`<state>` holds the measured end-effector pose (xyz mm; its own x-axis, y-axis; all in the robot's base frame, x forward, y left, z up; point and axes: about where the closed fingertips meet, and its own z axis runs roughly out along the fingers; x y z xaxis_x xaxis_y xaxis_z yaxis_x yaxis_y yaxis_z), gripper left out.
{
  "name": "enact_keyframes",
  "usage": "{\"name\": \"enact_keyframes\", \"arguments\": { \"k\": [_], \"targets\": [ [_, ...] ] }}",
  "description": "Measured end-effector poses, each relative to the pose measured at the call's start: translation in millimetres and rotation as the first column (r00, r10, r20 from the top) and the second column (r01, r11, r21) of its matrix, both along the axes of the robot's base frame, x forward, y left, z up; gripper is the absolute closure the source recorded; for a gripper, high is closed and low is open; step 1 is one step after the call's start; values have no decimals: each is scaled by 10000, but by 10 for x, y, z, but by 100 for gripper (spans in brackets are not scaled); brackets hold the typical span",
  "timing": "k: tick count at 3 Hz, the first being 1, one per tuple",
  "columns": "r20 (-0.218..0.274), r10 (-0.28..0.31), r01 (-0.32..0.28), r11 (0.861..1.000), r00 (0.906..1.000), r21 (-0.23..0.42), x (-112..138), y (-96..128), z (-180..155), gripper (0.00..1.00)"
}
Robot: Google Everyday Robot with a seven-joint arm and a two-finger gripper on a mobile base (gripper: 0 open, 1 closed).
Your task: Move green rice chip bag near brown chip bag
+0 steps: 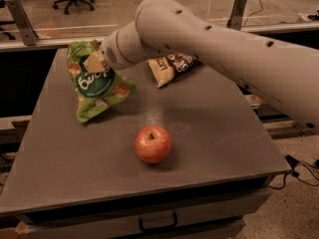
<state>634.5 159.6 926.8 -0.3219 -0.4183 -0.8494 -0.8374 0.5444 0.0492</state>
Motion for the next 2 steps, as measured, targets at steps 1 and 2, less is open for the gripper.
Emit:
{"name": "enact_keyframes", "arguments": {
  "k": [1,2],
  "targets": [
    [90,65,-65,9999,9999,-90,-5,-10,-10,100],
    [-31,209,-208,9997,9998,141,-54,61,-76,100]
  ]
}}
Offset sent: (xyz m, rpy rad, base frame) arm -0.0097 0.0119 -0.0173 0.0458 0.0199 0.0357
